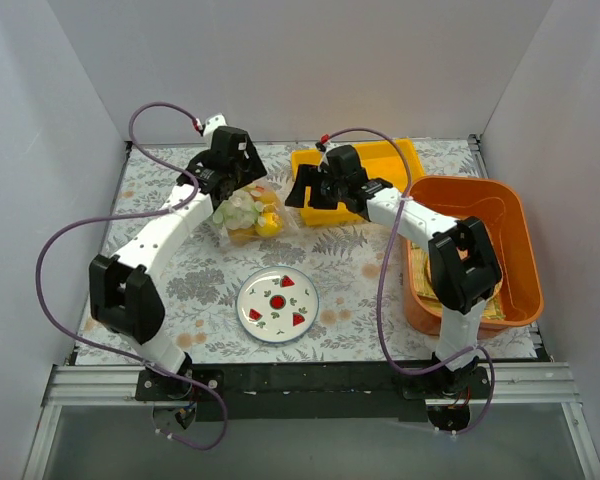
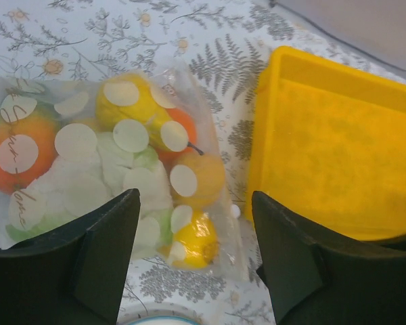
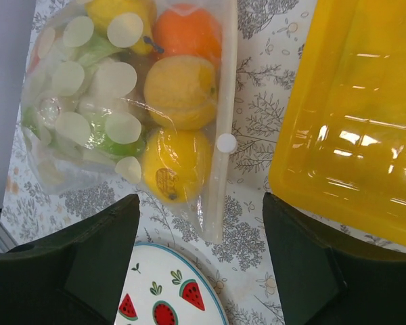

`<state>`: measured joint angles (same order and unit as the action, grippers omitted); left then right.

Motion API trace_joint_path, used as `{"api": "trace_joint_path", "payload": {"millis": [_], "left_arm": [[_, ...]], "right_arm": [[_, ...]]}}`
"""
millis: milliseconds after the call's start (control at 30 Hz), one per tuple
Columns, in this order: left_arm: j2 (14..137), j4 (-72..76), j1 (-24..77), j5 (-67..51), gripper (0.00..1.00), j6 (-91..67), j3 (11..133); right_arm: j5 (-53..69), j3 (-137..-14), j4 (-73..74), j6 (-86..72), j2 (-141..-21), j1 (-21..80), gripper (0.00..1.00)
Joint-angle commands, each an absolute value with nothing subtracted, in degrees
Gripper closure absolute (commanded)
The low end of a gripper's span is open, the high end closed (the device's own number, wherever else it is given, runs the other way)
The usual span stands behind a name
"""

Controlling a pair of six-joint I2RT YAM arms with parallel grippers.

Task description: Open the zip-top bag and remove the fake food

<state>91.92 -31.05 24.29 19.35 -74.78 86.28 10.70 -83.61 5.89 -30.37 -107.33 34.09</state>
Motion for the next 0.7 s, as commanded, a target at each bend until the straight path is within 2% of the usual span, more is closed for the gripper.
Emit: {"api": "trace_joint_path", "payload": {"millis": [0, 167, 333, 667], "left_arm": [[97.5, -30.1, 23.2, 24.1, 0.36, -72.2, 88.2], [96.0, -27.6, 22.9, 26.7, 0.39, -70.8, 83.0], [93.9, -30.3, 22.9, 26.3, 0.46, -73.6, 74.4], [76.7, -32.3, 22.9, 22.8, 0.53, -80.2, 52.5]], "right_arm": [[15.0, -86.7, 3.0, -34.0, -110.1, 34.1, 0.21], [15.6, -84.1, 1.9, -34.9, -111.3, 34.4, 0.23], [15.6, -81.4, 0.5, -35.6, -111.4, 35.4, 0.25], [16.0, -80.9, -2.2, -35.2, -111.0, 36.1, 0.26]]}}
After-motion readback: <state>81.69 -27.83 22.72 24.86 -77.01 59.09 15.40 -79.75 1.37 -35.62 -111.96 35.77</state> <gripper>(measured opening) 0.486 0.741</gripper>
